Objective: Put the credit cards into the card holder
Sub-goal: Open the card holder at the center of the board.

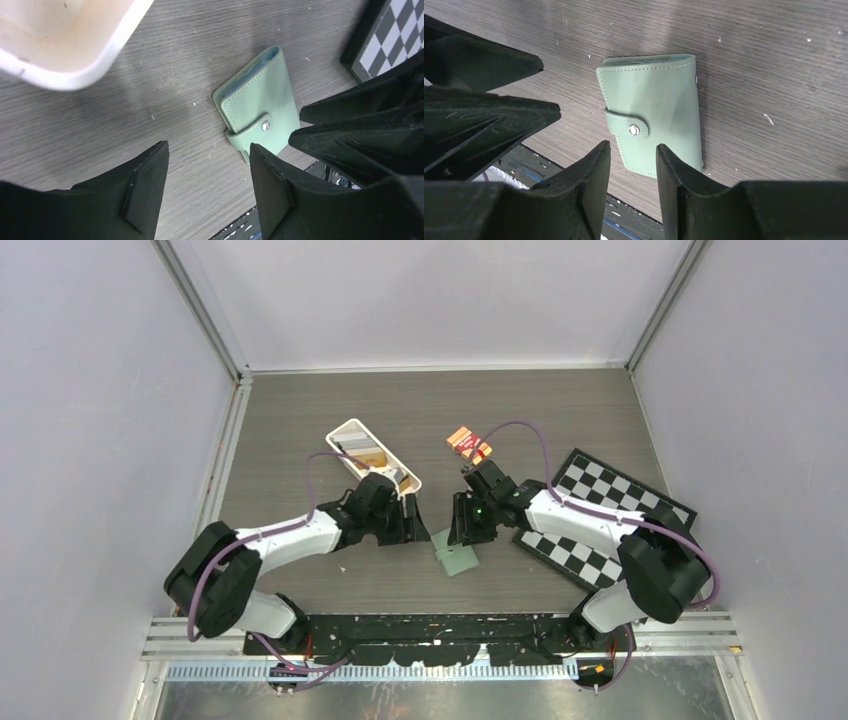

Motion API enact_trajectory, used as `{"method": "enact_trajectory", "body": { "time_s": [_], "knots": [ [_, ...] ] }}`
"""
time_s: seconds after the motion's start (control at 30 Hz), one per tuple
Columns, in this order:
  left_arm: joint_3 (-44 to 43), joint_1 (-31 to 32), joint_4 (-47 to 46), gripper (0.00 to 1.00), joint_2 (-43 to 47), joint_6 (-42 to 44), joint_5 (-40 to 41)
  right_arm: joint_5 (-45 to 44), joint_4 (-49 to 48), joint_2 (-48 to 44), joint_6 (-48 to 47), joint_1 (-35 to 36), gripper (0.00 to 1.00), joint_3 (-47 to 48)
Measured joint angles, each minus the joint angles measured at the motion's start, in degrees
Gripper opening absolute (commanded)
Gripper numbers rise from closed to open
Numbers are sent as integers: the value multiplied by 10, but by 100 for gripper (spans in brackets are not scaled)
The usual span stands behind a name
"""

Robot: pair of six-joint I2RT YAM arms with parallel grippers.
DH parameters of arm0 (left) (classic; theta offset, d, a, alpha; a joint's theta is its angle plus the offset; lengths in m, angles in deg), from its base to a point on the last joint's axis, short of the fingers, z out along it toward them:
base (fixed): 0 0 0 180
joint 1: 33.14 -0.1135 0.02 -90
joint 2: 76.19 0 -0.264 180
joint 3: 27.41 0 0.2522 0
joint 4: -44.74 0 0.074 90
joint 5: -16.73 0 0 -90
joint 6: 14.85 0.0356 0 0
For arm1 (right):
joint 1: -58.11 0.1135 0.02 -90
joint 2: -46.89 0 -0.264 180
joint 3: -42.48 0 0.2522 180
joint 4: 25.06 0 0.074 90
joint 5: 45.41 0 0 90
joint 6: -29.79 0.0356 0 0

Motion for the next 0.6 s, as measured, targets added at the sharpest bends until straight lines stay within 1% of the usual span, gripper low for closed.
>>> {"method": "enact_trajectory", "body": {
  "time_s": [0.1, 0.37, 0.6],
  "knots": [
    [-2, 2, -21, 52, -32, -6, 0, 10, -12, 11, 0, -3, 38, -8],
    [-11, 20, -67, 47, -85, -19, 2, 26, -37, 26, 0, -3, 37, -23],
    [-31, 33, -80, 41, -115, -21, 3, 24, -52, 33, 4, -3, 37, -33]
  ]
}}
